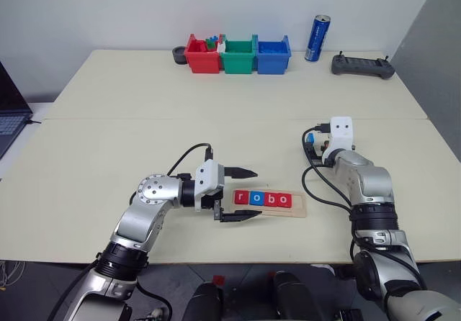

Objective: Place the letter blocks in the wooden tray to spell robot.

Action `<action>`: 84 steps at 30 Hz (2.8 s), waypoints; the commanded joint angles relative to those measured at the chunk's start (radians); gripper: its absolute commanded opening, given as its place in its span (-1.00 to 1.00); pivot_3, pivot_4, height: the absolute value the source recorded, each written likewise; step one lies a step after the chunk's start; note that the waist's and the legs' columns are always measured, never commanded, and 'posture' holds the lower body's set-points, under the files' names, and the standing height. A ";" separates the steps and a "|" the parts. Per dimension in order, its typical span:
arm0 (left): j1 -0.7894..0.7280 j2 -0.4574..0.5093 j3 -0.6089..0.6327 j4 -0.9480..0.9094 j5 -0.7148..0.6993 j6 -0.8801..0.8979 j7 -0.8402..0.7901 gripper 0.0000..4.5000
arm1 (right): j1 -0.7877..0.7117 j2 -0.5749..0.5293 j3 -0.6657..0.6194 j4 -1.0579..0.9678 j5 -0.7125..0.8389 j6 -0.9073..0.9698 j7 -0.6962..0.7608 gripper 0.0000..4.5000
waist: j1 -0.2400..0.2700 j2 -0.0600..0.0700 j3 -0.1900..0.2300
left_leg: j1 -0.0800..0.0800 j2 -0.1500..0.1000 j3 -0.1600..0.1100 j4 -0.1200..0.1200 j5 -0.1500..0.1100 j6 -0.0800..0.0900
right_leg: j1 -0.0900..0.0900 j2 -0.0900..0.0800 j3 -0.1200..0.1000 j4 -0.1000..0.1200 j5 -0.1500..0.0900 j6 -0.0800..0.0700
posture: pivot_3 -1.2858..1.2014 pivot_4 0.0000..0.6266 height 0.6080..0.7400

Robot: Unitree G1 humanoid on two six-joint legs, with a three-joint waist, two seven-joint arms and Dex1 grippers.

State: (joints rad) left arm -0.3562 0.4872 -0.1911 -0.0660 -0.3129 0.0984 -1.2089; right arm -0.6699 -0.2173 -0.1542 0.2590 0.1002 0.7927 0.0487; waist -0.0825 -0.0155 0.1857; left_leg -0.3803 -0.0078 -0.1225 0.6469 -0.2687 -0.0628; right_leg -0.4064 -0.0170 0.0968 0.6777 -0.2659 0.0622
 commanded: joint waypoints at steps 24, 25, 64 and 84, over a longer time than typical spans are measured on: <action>-0.010 -0.006 -0.006 -0.033 -0.013 0.003 0.004 1.00 | -0.049 -0.023 -0.035 -0.074 0.001 0.000 -0.078 0.99 | -0.001 0.000 0.000 | 0.000 0.000 0.000 0.000 0.000 0.000 | 0.000 0.000 0.000 0.000 0.000 0.000 | 0.03 -0.52 1.00; -0.011 -0.007 -0.007 -0.033 -0.013 0.004 0.005 1.00 | -0.047 -0.018 -0.032 -0.078 0.001 0.004 -0.080 0.99 | -0.001 0.000 0.000 | 0.000 0.000 0.000 0.000 0.000 0.000 | 0.000 0.000 0.000 0.000 0.000 0.000 | 0.03 -0.52 1.00; 0.002 0.003 -0.006 -0.049 -0.020 0.014 0.011 1.00 | 0.191 -0.046 -0.040 -0.612 0.045 0.466 -0.037 -0.35 | 0.003 0.000 0.000 | -0.002 0.000 -0.002 -0.001 0.000 0.000 | 0.000 0.000 -0.001 -0.002 -0.001 0.000 | 0.03 -0.52 1.00; -0.023 -0.015 -0.015 -0.017 -0.017 0.010 -0.010 1.00 | 0.497 0.070 -0.055 -1.040 0.054 0.818 -0.010 0.66 | 0.004 0.000 -0.001 | -0.001 0.000 -0.003 -0.002 0.000 0.000 | 0.001 0.001 -0.002 -0.003 -0.002 0.000 | 0.03 -0.52 1.00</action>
State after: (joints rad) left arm -0.3657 0.4756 -0.2072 -0.0705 -0.3144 0.1221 -1.2125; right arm -0.1916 -0.1492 -0.2026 -0.7836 0.1673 1.5957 0.0427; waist -0.0786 -0.0159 0.1851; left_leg -0.3813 -0.0074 -0.1253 0.6453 -0.2688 -0.0629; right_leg -0.4055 -0.0160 0.0953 0.6746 -0.2676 0.0618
